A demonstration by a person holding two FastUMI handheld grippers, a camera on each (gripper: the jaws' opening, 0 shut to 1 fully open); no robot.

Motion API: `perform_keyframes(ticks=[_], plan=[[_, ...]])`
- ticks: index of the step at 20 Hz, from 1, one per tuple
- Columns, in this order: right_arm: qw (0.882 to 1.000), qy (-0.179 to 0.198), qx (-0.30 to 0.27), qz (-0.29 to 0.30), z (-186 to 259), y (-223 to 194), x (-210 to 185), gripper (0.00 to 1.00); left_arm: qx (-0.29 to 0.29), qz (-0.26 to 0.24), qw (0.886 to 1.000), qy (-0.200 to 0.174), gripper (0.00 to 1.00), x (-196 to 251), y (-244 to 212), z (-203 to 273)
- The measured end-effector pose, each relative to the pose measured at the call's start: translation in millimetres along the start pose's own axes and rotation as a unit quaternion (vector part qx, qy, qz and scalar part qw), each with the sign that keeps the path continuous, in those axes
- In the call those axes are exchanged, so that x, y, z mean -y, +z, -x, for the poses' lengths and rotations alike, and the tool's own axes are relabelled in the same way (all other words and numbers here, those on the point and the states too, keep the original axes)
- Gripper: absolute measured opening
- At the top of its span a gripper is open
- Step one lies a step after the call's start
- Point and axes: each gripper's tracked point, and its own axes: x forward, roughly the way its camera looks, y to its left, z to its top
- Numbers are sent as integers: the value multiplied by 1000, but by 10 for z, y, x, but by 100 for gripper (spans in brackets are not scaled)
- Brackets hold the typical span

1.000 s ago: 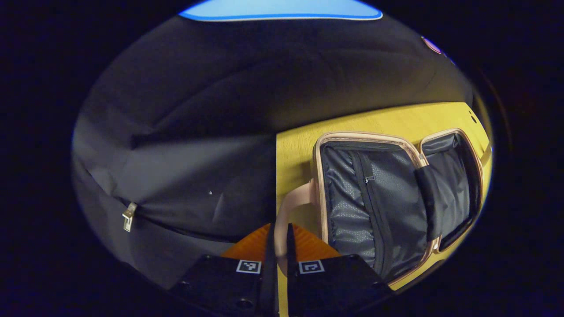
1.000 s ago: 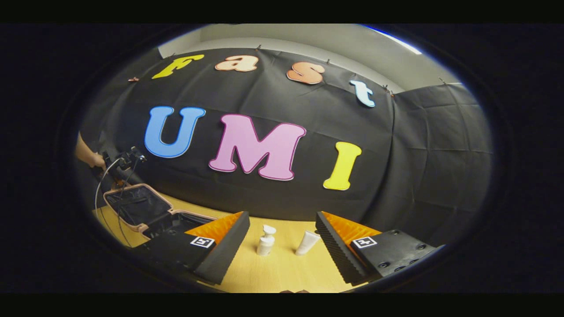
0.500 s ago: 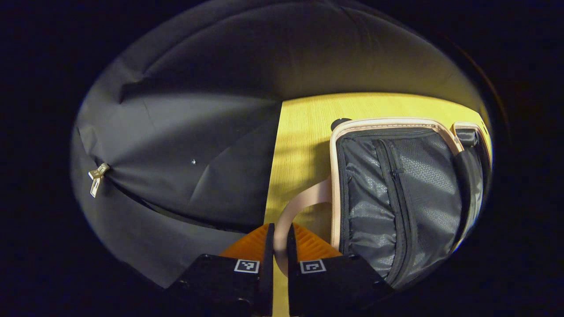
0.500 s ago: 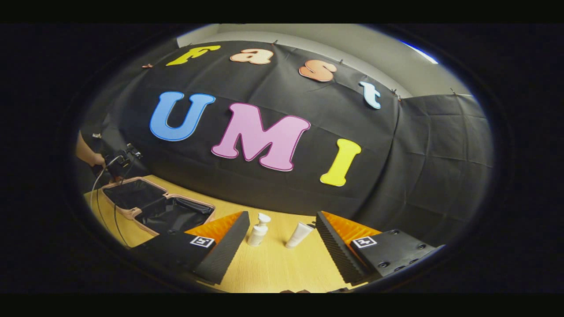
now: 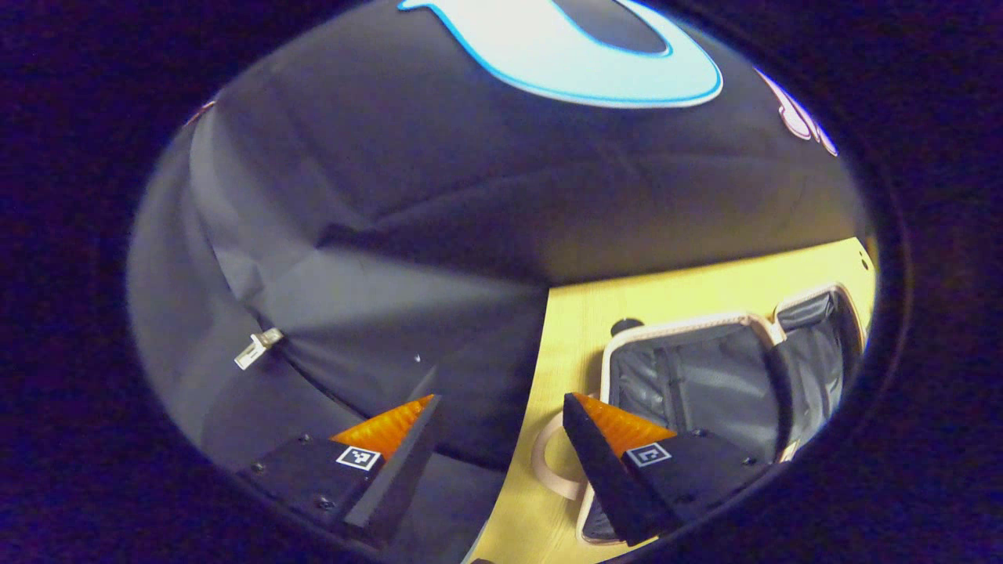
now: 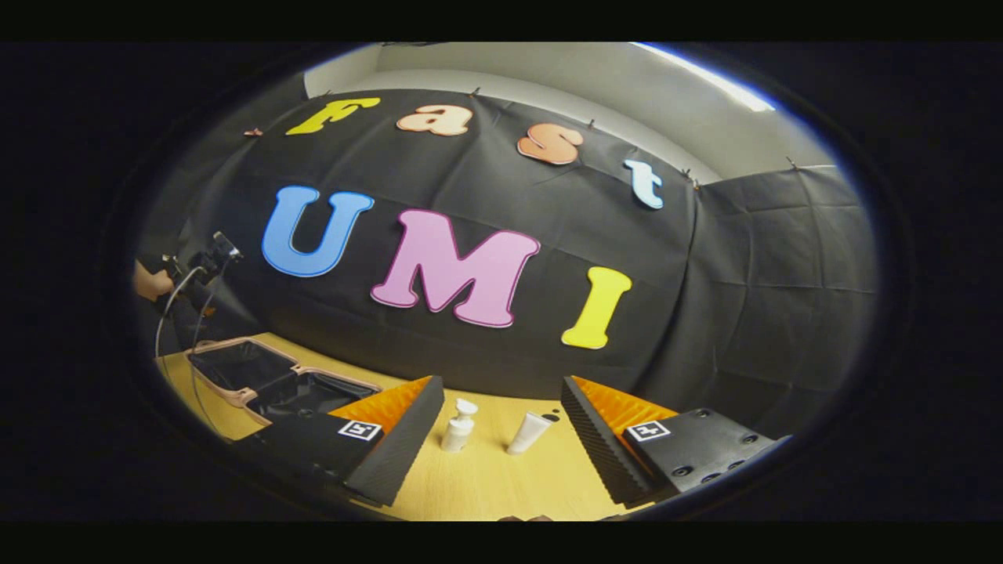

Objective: First open the suitcase, pack the skin care products into it, and then close the suitcase.

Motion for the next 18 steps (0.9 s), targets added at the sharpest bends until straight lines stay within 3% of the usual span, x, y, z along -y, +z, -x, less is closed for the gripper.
perform_keyframes(ticks=[2, 6, 8, 11, 14, 18], plan=[[1000, -10, 7, -4, -42, -23, 143, 97, 77, 28, 996, -34, 98, 415, 355, 447], [999, -41, 21, 7, -268, -206, 503, 95, 204, 104, 965, -125, 98, 1468, 791, 1471], [998, -51, 26, 12, -423, -358, 640, 96, 234, 134, 948, -170, 98, 2055, 803, 1871], [998, -54, 15, 15, -691, -752, 753, 97, 251, 156, 931, -215, 99, 2971, 747, 2167], [999, -52, 16, -6, -1010, -1122, 816, 97, 238, 154, 931, -228, 99, 3764, 469, 2305], [1000, -21, 9, -5, -1396, -1591, 800, 97, 216, 125, 936, -249, 99, 4624, 229, 2464]])
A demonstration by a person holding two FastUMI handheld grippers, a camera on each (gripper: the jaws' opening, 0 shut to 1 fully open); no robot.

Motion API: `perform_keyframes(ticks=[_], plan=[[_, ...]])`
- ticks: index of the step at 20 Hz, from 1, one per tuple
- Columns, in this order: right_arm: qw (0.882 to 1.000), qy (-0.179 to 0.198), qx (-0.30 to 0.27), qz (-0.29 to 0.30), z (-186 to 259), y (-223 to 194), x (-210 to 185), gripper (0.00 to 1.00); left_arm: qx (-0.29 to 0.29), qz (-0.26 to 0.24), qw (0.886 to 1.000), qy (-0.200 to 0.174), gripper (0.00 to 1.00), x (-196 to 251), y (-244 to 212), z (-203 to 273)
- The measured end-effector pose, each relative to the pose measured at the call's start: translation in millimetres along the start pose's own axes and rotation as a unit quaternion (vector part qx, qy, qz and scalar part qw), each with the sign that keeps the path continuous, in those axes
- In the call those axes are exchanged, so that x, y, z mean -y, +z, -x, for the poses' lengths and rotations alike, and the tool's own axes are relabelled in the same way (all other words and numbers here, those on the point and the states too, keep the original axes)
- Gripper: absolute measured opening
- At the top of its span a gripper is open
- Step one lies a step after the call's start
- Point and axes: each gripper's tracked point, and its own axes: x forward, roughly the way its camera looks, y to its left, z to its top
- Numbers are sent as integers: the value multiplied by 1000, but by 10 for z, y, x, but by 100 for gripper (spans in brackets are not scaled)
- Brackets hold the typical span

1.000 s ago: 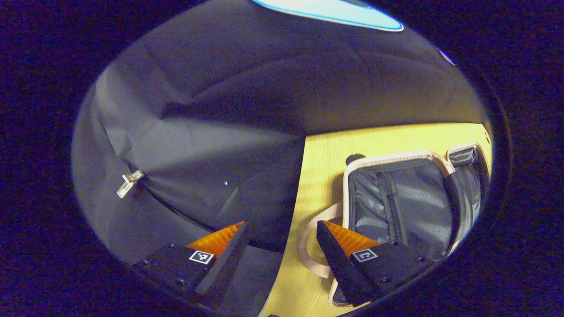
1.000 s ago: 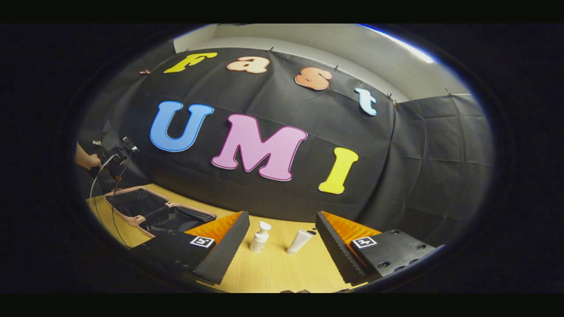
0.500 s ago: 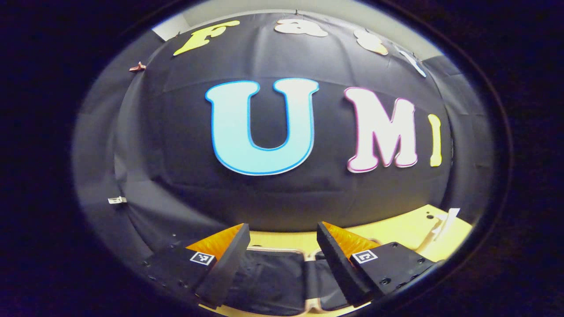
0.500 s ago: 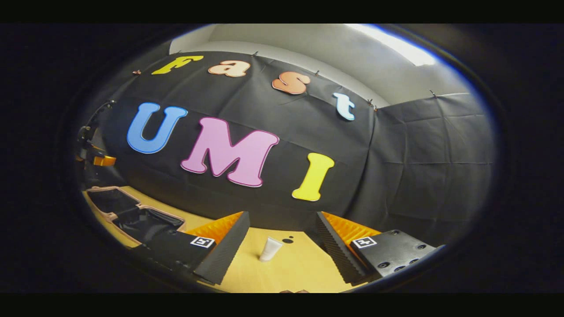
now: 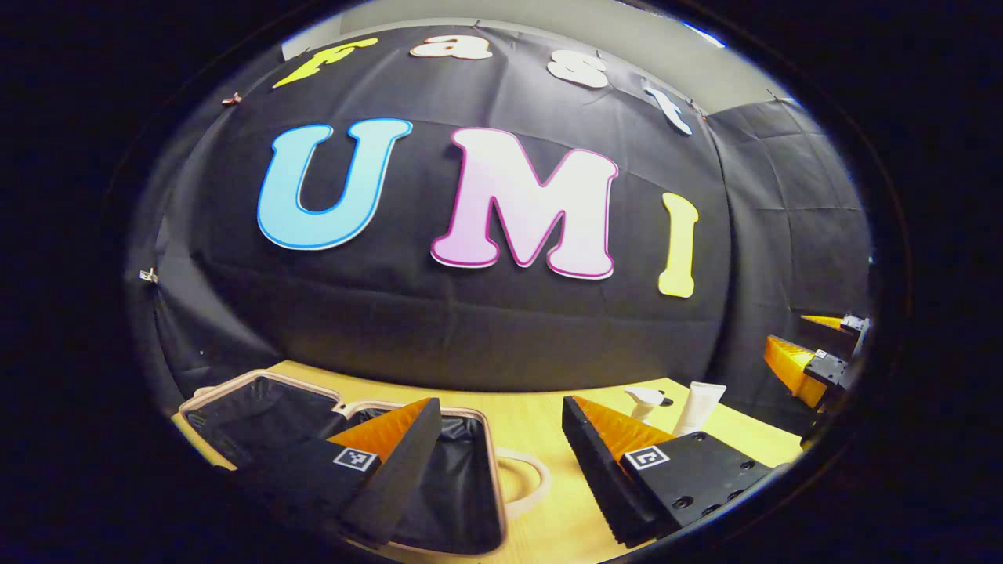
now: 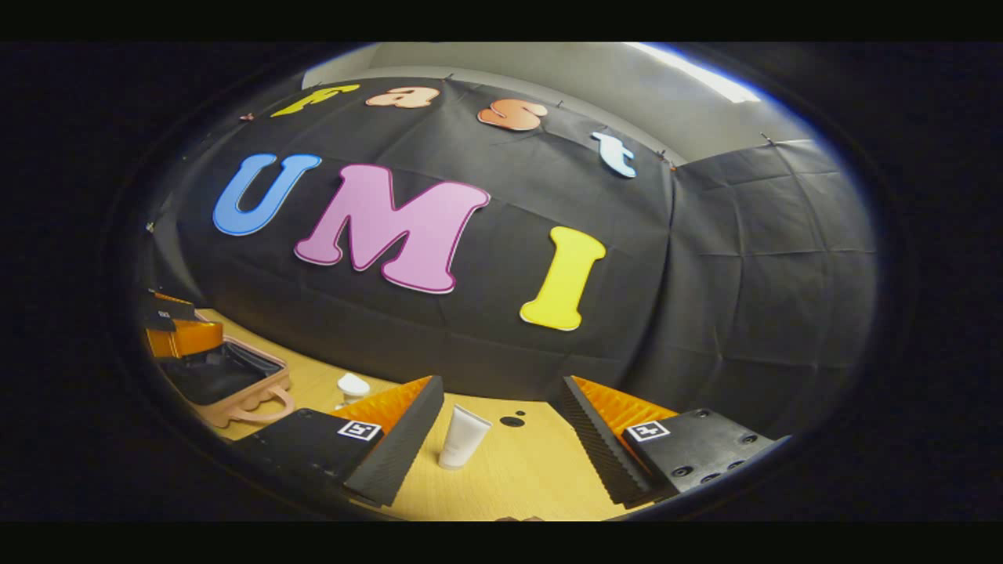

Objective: First open the suitcase, pack the skin care products into it, and then close the suitcase.

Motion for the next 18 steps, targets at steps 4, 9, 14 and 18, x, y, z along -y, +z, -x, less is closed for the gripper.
perform_keyframes(ticks=[4, 9, 14, 18], plan=[[999, 25, -24, -42, -304, -383, 46, 97, -20, -3, 1000, -7, 99, 535, -259, -236], [996, 62, -49, -48, -480, -830, 172, 97, -57, -16, 998, -33, 99, 1113, -710, -465], [989, 93, -102, -52, -308, -1234, 277, 97, -91, -47, 995, -18, 98, 1305, -1101, -803], [985, 108, -128, -48, -250, -1466, 228, 97, -117, -47, 992, -4, 98, 1319, -1357, -1124]])
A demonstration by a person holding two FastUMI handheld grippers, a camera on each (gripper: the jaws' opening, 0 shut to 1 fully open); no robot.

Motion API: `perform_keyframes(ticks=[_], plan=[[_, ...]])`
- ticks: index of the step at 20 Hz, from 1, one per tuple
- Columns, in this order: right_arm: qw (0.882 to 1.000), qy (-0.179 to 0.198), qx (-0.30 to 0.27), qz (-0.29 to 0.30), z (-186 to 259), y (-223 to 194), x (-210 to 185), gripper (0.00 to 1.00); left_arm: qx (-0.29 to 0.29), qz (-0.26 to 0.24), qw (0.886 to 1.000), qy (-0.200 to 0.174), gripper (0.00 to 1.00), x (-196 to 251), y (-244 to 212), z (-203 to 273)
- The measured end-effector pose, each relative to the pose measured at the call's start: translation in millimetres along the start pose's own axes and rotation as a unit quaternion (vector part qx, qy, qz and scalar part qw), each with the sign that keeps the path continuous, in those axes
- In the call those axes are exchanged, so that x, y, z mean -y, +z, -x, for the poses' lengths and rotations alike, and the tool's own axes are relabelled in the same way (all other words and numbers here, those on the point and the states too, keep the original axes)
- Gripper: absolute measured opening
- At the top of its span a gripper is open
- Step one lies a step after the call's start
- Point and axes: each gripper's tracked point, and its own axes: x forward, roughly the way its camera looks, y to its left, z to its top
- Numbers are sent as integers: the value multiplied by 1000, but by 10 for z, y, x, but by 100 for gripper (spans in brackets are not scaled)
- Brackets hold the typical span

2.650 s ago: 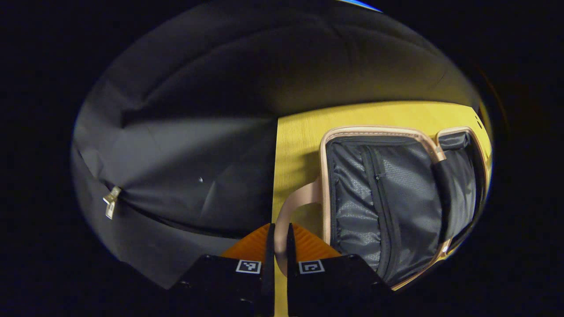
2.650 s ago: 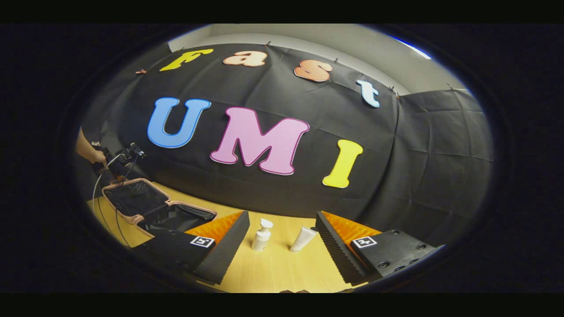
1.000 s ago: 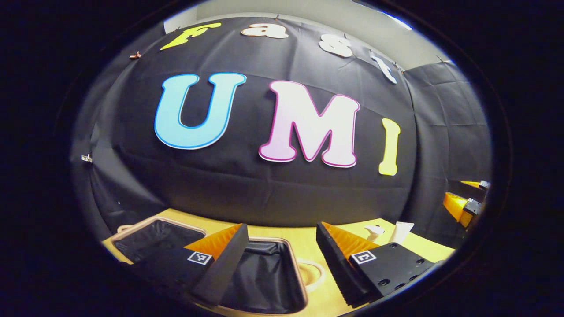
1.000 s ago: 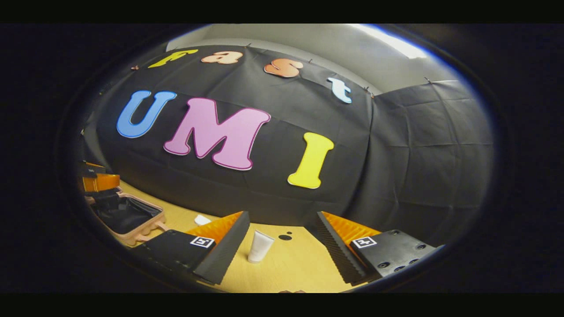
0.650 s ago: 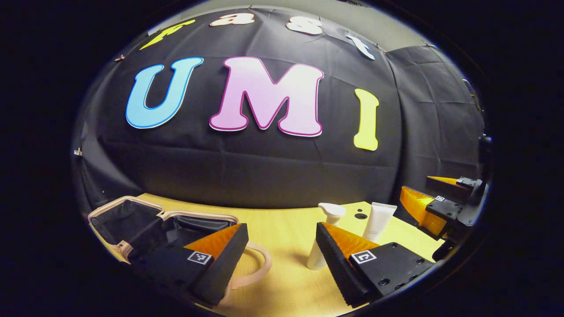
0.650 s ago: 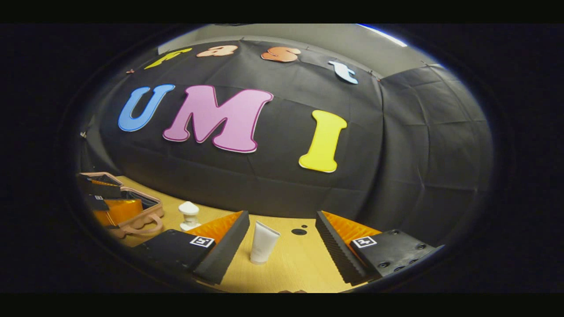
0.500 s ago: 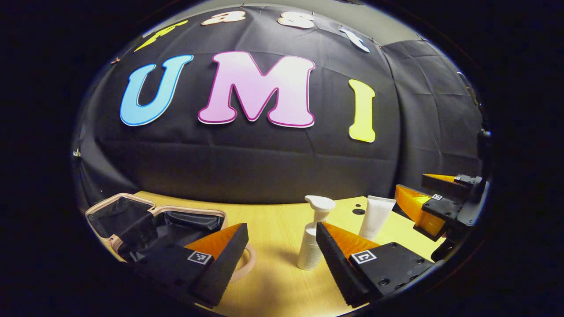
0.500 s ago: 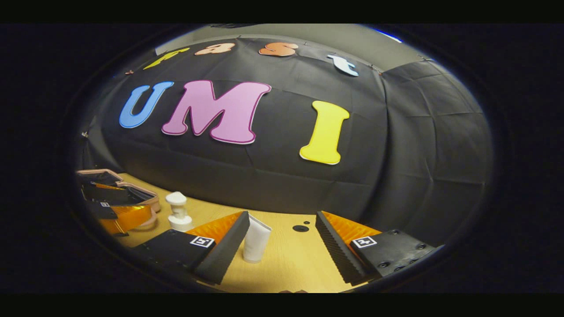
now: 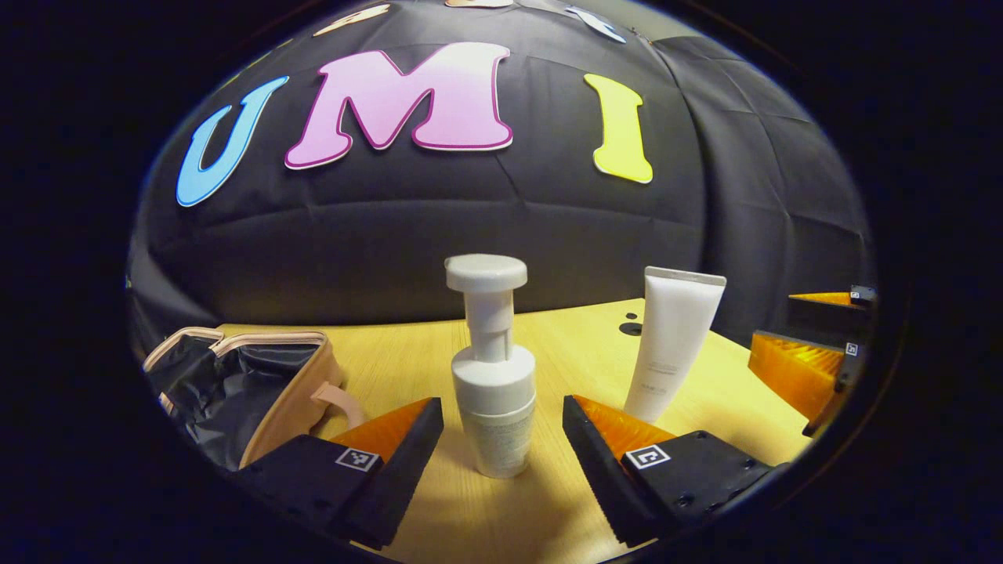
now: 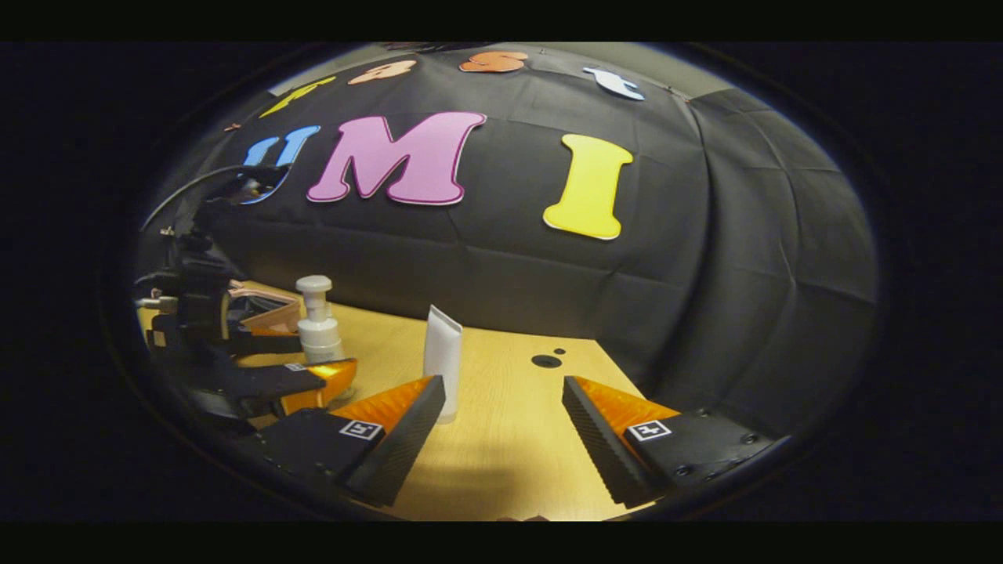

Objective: First open the suitcase, pack the skin care products into it, and then close the suitcase.

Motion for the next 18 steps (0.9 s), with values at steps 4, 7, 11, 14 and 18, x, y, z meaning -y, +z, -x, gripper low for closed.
perform_keyframes(ticks=[4, 7, 11, 14, 18], plan=[[1000, 1, -22, -21, -175, -165, -121, 97, -6, 15, 1000, 3, 98, -18, -43, -301], [999, 7, -27, -18, -312, -237, -224, 97, -5, 22, 1000, 3, 96, -37, -1, -378], [999, 19, -39, -25, -443, -295, -353, 96, -15, 25, 1000, 0, 65, -80, -27, -433], [997, 33, -57, -35, -542, -389, -481, 97, -17, 30, 999, 0, 63, -135, -30, -397], [997, 44, -55, -14, -740, -461, -606, 97, -23, 55, 998, 2, 62, -278, -61, -269]])
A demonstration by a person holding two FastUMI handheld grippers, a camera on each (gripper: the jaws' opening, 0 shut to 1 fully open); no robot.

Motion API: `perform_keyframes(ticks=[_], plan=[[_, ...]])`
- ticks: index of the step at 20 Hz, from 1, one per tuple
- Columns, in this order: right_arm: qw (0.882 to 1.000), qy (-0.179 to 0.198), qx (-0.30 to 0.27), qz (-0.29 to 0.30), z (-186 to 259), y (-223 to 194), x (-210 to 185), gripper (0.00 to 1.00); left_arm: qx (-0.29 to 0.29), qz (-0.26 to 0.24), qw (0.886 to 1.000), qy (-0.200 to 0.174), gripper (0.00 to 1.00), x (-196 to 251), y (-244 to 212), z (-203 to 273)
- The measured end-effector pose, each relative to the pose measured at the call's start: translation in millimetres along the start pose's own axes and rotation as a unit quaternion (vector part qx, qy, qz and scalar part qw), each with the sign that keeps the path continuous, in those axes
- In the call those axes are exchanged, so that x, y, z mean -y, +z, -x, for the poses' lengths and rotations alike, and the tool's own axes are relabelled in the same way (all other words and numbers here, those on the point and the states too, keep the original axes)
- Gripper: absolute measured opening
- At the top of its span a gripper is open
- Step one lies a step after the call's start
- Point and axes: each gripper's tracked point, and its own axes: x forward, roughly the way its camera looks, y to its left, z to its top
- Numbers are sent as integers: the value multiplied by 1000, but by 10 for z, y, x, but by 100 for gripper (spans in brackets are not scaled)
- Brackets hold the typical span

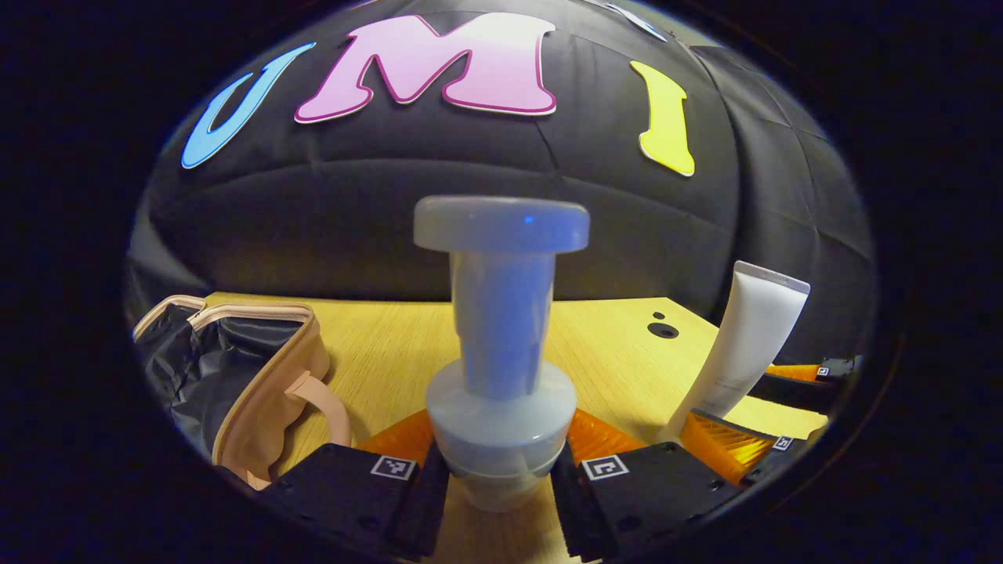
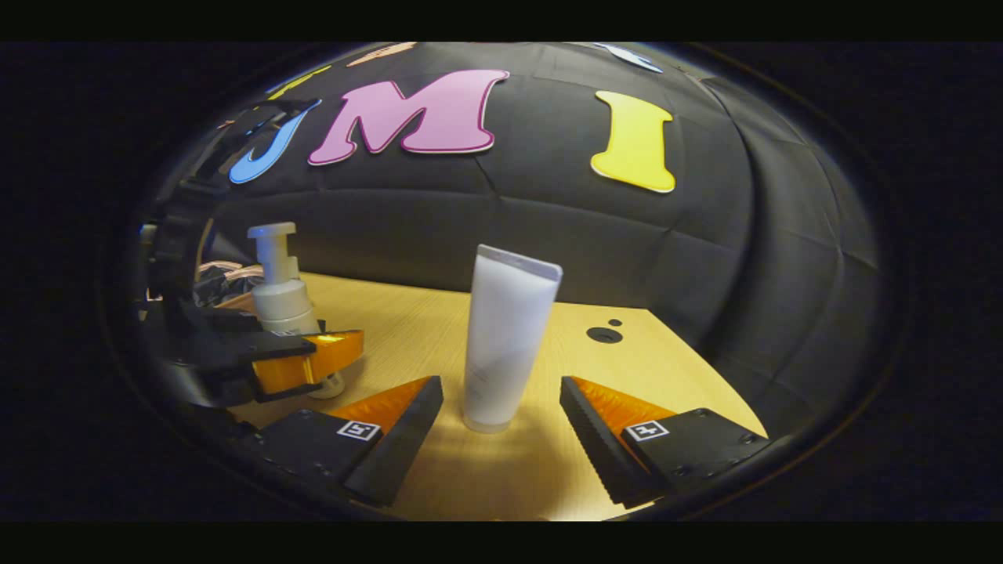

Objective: First open the suitcase, pack the skin care products into it, and then close the suitcase.

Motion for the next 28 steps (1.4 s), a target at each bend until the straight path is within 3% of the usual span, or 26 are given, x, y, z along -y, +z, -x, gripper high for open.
perform_keyframes(ticks=[4, 7, 9, 15, 21, 22, 26, 28], plan=[[1000, -3, -14, -20, -252, 9, 4, 97, -7, -6, 1000, 3, 62, -125, -5, 162], [1000, -20, -17, -1, -389, 30, 37, 95, -8, 3, 1000, 6, 62, -188, 47, 323], [1000, -16, -17, 13, -394, 52, -8, 59, -7, -6, 1000, 10, 62, -218, 56, 398], [1000, -11, -15, 15, -360, 46, -20, 37, -4, -3, 1000, 6, 62, -194, 81, 509], [1000, 0, 1, 29, -203, 285, -151, 36, 4, 7, 1000, -4, 62, -318, 371, 728], [999, 6, 5, 33, -131, 363, -229, 41, 5, 16, 1000, -4, 62, -368, 451, 790], [998, 44, 14, 36, 118, 709, -700, 32, -14, 37, 999, -4, 62, -682, 680, 1025], [997, 60, 19, 35, 221, 878, -1002, 36, -15, 43, 999, 5, 62, -972, 834, 1156]])
